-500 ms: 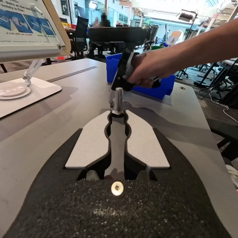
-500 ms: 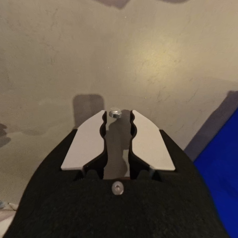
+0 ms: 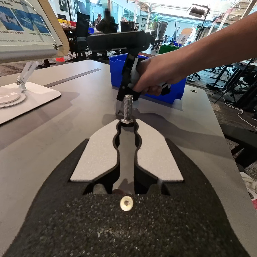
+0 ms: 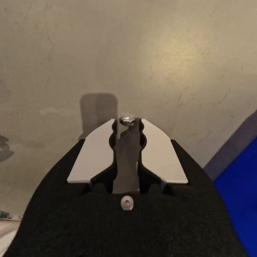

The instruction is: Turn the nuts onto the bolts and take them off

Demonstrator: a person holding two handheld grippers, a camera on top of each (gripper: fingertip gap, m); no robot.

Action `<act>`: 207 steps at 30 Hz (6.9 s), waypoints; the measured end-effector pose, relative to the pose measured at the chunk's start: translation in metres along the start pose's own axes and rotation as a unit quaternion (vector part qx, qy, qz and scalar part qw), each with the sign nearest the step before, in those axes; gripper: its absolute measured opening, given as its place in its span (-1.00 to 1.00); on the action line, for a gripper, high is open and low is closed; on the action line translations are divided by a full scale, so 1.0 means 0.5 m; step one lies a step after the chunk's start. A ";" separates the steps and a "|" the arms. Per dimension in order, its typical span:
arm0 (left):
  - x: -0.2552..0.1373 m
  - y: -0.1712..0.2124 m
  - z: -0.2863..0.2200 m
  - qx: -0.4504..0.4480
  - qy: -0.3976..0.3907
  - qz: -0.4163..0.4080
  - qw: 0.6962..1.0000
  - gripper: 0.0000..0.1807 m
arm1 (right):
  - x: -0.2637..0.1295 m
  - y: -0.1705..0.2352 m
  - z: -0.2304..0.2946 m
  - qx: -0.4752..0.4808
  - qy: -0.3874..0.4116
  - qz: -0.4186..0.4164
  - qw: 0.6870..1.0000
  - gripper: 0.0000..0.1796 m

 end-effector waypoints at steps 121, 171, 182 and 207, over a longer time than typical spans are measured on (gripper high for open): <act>0.001 -0.055 -0.025 -0.158 0.265 -0.040 0.950 -0.82 | -0.130 0.040 0.215 -0.185 -0.745 -0.389 0.509 -0.80; 0.002 -0.035 0.050 -0.056 0.015 -0.027 0.998 -0.82 | -0.093 0.021 0.205 -0.128 -0.480 -0.554 0.668 -0.75; -0.008 -0.038 0.059 -0.066 0.015 -0.034 0.997 -0.82 | -0.103 0.030 0.192 -0.120 -0.489 -0.554 0.663 -0.70; -0.016 -0.049 -0.001 -0.111 0.188 -0.037 0.975 -0.82 | -0.133 0.056 0.219 -0.177 -0.607 -0.479 0.609 -0.80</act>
Point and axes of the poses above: each gripper's, where its closed fingertips meet, x out along the fingers, y out of its underside, z = x × y across the jaws, the point moved 9 cm from there along -x, back along the fingers, and after that the axes turned 11 degrees about -z, right-handed, at the moved point
